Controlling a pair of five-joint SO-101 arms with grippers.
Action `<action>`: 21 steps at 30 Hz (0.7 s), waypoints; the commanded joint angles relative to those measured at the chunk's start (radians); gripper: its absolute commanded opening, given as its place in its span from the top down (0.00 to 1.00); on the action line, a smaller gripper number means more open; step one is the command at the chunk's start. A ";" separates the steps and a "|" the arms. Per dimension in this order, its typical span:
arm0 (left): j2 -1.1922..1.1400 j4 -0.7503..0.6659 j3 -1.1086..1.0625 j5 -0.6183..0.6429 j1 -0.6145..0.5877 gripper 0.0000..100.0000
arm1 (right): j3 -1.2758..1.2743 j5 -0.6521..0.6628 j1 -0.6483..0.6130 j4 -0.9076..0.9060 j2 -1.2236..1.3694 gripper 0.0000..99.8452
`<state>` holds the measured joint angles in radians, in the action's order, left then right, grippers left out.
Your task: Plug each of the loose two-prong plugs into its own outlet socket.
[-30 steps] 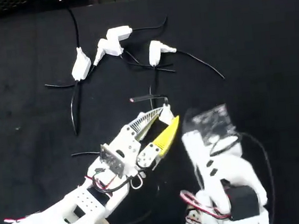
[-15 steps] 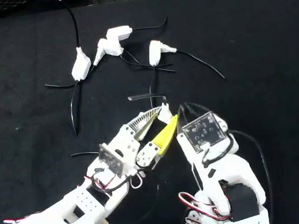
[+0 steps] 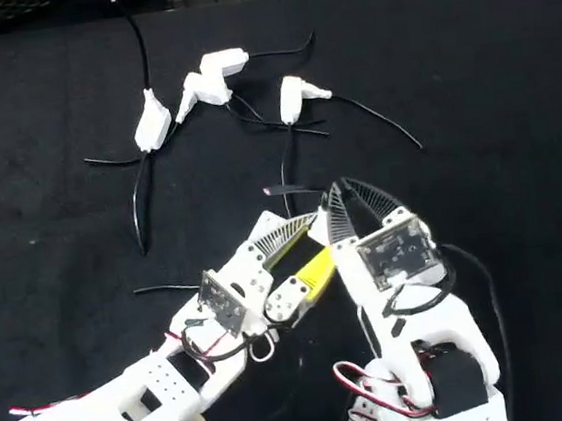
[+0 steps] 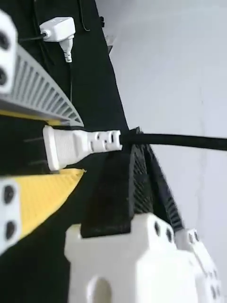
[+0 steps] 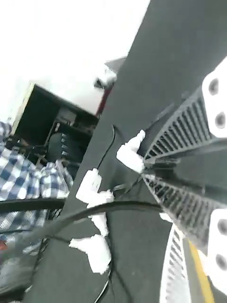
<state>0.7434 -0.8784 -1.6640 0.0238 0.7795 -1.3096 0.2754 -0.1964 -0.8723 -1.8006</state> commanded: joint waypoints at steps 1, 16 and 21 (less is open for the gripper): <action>0.018 0.002 -0.019 0.003 0.010 0.97 | -0.010 -0.046 -0.094 0.034 -0.097 0.99; 0.015 -0.078 -0.019 0.003 -0.045 0.97 | 0.119 -0.046 -0.149 -0.222 -0.099 0.99; 0.011 -0.077 -0.019 0.003 -0.045 0.97 | 0.137 -0.002 -0.164 -0.239 -0.101 0.99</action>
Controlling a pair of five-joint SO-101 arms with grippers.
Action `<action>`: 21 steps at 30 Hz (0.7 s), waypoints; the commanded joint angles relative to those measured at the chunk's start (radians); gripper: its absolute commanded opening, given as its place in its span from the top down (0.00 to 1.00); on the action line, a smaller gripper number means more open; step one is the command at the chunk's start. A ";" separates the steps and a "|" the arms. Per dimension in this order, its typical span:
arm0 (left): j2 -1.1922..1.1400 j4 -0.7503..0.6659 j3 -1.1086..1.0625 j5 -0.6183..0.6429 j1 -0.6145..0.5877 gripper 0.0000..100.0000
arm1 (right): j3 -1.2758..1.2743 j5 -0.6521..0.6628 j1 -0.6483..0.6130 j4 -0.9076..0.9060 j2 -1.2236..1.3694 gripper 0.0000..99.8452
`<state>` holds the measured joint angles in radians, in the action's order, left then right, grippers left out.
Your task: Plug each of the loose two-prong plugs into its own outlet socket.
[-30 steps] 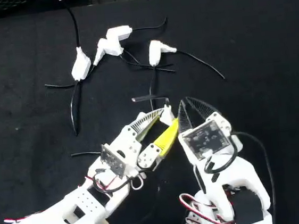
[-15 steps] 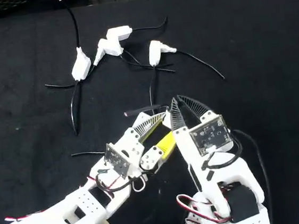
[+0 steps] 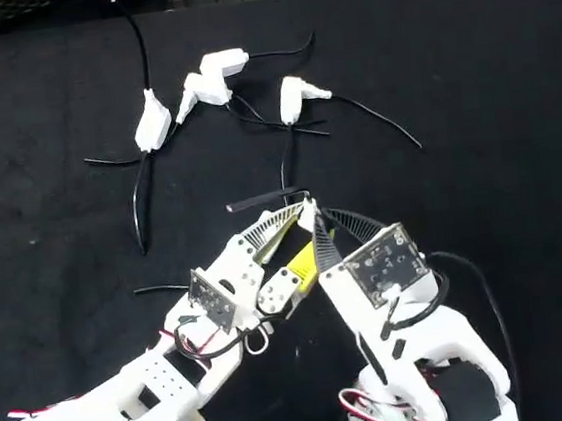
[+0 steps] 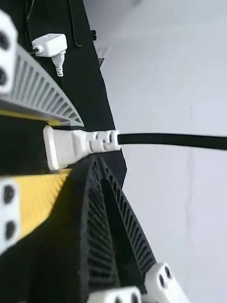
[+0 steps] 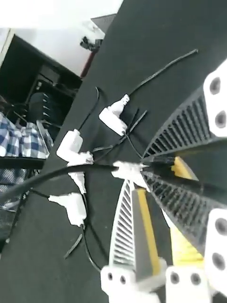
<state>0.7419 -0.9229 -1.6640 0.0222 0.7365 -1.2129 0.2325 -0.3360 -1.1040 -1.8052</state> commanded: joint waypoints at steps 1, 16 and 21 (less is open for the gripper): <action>0.011 -0.031 -0.019 0.005 0.002 0.97 | 0.039 0.087 -0.011 0.000 -0.096 0.99; 0.021 0.029 -0.021 0.005 0.041 0.97 | -0.213 0.476 0.149 0.437 -0.088 0.99; 0.021 0.031 -0.021 0.005 0.047 0.97 | -0.205 0.479 0.218 0.448 -0.087 0.99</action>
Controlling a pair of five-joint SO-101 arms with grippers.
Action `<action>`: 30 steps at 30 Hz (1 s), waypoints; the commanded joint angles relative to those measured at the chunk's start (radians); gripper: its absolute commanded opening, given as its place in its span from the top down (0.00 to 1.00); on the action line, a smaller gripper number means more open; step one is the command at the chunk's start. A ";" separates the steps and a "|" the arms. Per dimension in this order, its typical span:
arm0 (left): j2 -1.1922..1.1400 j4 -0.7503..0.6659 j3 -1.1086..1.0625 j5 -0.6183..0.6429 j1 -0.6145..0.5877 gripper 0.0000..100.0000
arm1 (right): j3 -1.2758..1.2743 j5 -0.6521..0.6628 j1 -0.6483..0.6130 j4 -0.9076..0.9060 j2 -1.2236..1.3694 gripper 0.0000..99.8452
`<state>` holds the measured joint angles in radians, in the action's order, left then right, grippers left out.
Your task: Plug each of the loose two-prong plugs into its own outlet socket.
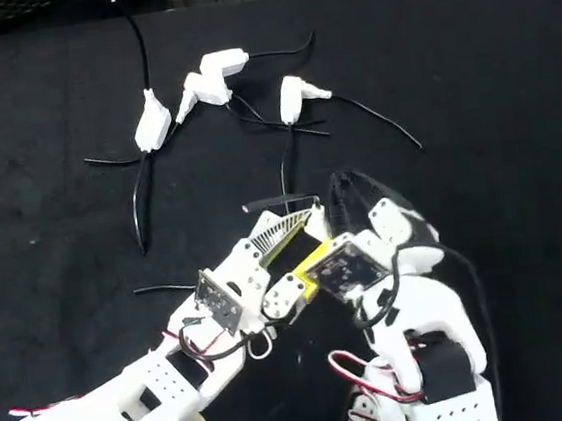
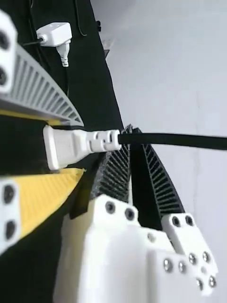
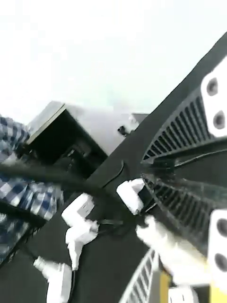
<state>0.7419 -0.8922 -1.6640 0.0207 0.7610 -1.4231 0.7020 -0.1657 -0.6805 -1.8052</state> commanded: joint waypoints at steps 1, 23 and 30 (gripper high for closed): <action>0.021 0.002 -0.021 0.005 0.038 0.97 | 0.008 0.002 0.046 0.020 -0.087 0.99; 0.017 0.071 -0.021 0.000 0.084 0.97 | 0.289 -0.081 -0.285 -0.408 -0.094 0.99; 0.021 0.064 -0.019 0.005 -0.001 0.97 | 0.308 -0.023 0.110 -0.218 -0.087 0.99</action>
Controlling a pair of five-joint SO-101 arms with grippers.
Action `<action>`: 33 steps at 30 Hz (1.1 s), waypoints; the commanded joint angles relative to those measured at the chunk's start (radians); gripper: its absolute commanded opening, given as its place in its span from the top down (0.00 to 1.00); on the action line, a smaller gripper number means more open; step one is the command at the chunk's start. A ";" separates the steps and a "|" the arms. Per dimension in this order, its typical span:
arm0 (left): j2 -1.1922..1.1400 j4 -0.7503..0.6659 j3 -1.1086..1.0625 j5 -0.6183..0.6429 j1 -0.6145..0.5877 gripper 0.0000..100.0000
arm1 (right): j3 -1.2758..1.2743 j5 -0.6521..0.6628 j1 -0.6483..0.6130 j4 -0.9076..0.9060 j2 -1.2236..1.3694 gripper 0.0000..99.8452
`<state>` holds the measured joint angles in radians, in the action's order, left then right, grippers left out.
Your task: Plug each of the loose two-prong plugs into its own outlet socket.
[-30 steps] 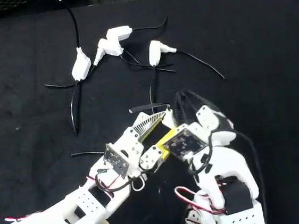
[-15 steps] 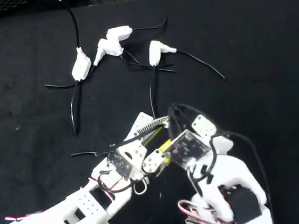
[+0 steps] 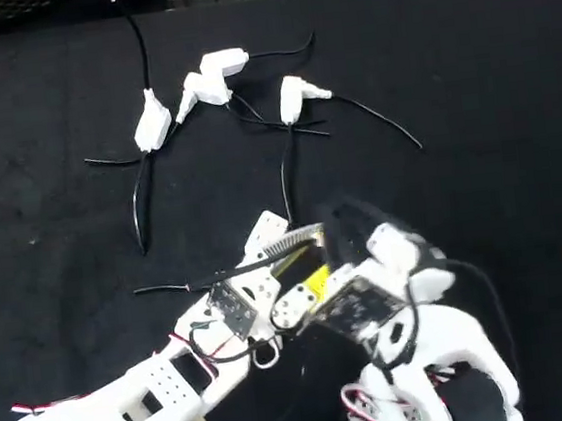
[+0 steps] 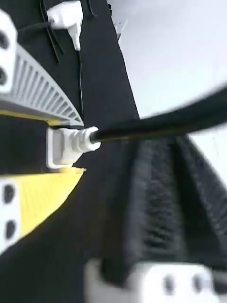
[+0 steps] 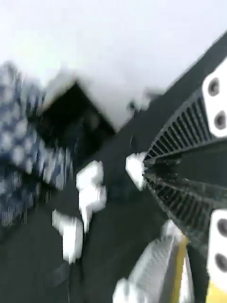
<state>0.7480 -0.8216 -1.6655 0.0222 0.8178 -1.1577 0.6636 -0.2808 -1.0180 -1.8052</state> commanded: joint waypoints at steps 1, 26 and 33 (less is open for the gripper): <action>0.015 -0.006 -0.016 0.005 -0.074 0.97 | 0.041 0.011 0.273 0.140 -0.087 0.99; 0.003 0.833 0.380 0.207 -0.182 0.97 | -0.453 -0.422 0.522 0.077 -0.035 0.99; -0.051 0.931 0.437 0.141 -0.189 0.97 | -0.461 -0.425 0.522 0.092 -0.035 0.99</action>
<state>0.7403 0.0284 -1.3234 0.1834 0.6398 -1.6149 0.2432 0.2302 -0.9582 -1.8052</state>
